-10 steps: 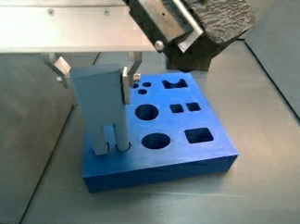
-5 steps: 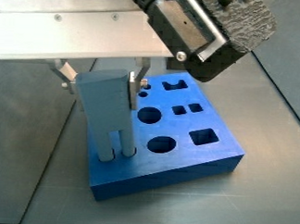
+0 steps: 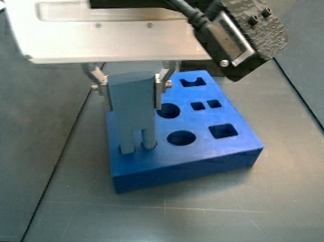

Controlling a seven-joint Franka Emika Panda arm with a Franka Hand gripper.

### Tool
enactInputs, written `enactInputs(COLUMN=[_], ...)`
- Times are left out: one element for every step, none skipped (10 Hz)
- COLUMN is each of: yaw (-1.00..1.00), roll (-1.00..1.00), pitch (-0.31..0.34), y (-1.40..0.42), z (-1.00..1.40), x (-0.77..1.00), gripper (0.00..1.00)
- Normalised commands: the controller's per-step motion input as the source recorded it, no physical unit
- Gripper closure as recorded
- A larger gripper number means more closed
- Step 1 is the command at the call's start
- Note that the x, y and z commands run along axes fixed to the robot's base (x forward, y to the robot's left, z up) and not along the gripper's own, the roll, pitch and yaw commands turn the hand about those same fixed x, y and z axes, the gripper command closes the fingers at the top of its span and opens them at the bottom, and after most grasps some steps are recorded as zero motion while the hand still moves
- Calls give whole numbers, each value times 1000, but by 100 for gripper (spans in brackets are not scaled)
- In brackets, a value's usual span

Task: Pick up the square-circle object. Move up. Move to above the board. Insert the square-circle object.
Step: Insert the square-circle object.

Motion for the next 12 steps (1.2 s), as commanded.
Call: enactInputs(yaw=[0,0,0,0,0,0,0,0,0,0,0,0], roll=[30,107,74,71,70,64,61,64,63,61,59,29], pitch=[0,-129,-100,-97,-100,-109,-114,-107,-94,-63,-109,-124], y=[0,0,0,0,0,0,0,0,-17,-86,-34,0], z=[-180,-960,-1000,-1000,-1000,-1000,-1000,-1000,-1000,-1000,-1000,-694], x=[0,-3,-80,-89,-20,0,0,0,0,0,23,0], gripper=[100,100,100,100,100,100,100,100,100,100,100,100])
